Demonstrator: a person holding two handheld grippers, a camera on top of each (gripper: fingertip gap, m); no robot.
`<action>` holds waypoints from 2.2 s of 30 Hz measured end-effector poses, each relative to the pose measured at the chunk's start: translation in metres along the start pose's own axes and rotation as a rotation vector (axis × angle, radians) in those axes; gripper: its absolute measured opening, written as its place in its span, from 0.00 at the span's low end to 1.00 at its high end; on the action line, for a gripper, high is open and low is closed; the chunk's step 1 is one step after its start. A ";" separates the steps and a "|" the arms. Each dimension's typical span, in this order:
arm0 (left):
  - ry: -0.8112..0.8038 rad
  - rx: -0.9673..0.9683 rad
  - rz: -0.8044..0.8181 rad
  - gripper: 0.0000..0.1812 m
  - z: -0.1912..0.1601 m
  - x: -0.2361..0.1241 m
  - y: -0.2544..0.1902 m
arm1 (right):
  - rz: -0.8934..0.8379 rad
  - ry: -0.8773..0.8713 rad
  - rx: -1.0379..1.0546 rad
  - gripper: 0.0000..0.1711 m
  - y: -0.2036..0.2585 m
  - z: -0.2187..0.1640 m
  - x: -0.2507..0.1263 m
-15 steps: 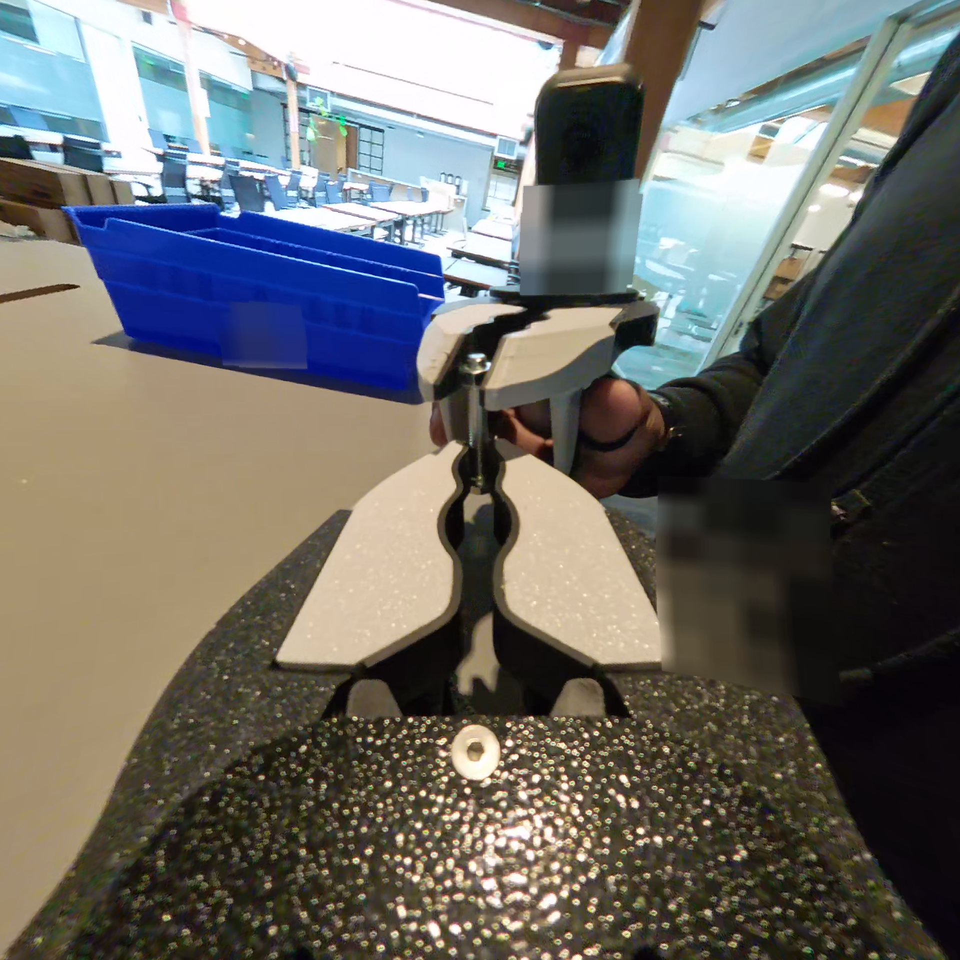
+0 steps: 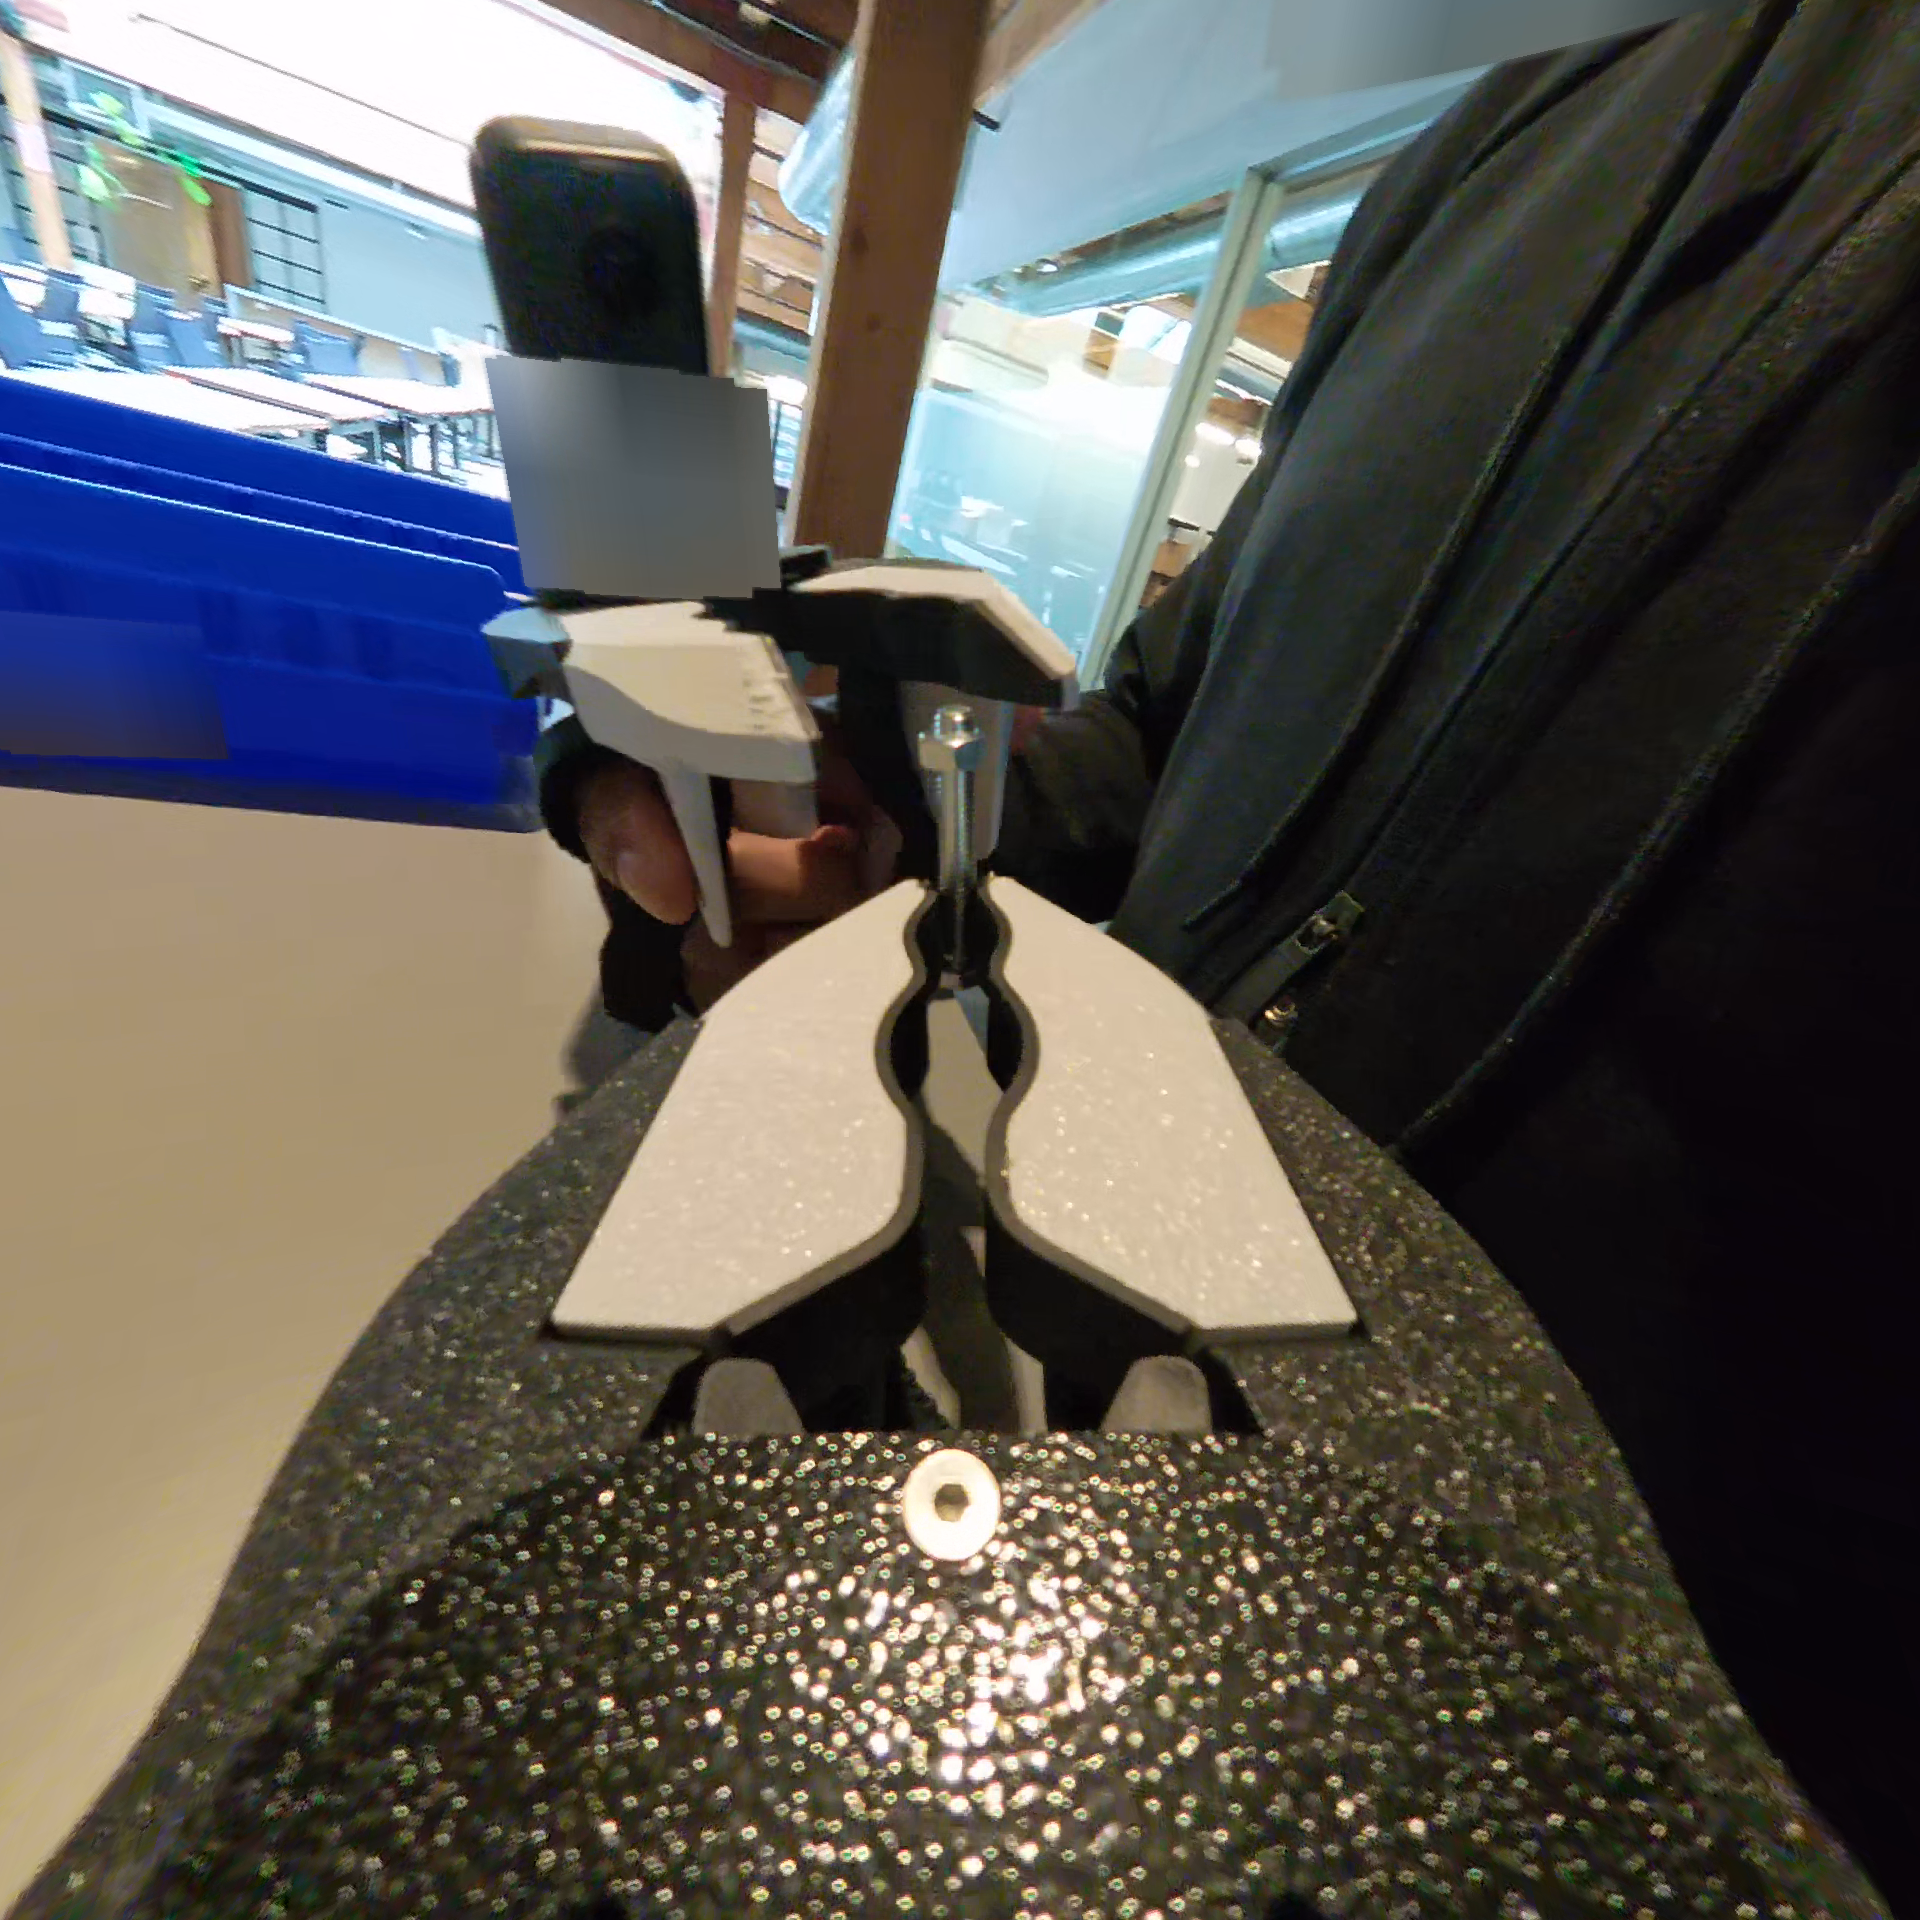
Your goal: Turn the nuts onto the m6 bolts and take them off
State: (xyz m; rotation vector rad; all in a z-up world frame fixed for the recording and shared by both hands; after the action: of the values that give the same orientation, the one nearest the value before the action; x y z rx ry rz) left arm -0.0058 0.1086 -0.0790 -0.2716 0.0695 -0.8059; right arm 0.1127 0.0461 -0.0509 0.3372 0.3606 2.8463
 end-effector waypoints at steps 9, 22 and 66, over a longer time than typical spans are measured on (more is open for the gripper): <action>-0.006 0.002 0.071 0.03 0.000 -0.001 0.004 | -0.033 0.020 -0.025 0.07 -0.005 -0.004 0.008; 0.030 0.246 0.608 0.03 -0.001 -0.001 0.010 | -0.633 -0.010 -0.154 0.15 0.006 -0.007 0.013; 0.007 -0.006 0.478 0.03 -0.001 -0.014 0.019 | -0.409 -0.022 -0.009 0.22 -0.012 -0.002 -0.005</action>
State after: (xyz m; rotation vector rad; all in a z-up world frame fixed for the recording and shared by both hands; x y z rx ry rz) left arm -0.0024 0.1309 -0.0852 -0.2447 0.1374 -0.3314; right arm 0.1194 0.0554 -0.0565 0.2577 0.3652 2.4414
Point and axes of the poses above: each gripper's, where its closed fingertips meet, x out along the fingers, z out of its top, y = z × x across the jaws, the point moved 8 cm from there along -x, back along the fingers, and after that the axes turned 4 degrees about z, right-handed, at the moved point
